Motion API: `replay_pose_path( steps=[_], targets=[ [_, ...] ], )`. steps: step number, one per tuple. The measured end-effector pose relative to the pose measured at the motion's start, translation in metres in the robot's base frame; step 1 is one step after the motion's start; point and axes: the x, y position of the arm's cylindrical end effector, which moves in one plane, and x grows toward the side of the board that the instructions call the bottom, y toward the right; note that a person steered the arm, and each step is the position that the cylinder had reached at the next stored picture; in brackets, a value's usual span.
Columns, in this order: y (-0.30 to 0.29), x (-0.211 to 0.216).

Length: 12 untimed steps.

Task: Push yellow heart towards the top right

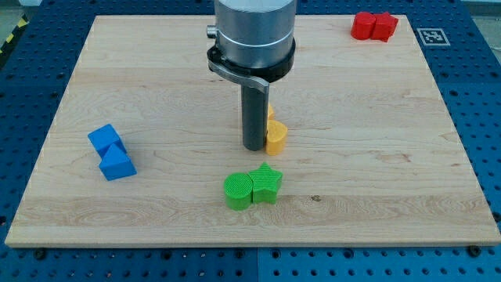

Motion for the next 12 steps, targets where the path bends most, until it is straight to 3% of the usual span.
replay_pose_path(
  steps=[3,6,10,12],
  targets=[
    [0.091,0.0],
    [0.225,0.002],
    [0.243,-0.003],
    [0.243,-0.04]
  ],
)
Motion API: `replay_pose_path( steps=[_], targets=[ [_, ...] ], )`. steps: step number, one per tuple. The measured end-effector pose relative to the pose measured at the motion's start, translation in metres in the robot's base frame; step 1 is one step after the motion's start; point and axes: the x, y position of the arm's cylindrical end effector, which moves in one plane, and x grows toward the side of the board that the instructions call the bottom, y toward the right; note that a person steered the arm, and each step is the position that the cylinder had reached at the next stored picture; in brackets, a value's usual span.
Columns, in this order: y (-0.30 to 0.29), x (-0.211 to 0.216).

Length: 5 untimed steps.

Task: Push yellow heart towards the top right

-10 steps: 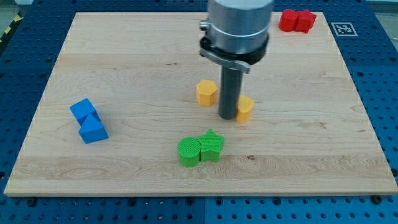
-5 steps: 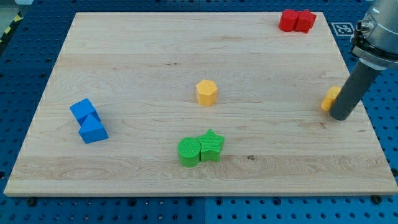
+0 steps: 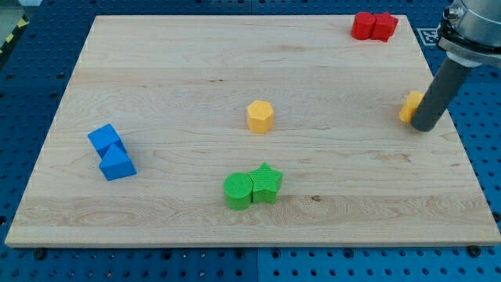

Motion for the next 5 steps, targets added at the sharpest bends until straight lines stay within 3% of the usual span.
replay_pose_path(
  steps=[4,5],
  targets=[
    [0.0,-0.144],
    [-0.014,-0.158]
  ],
)
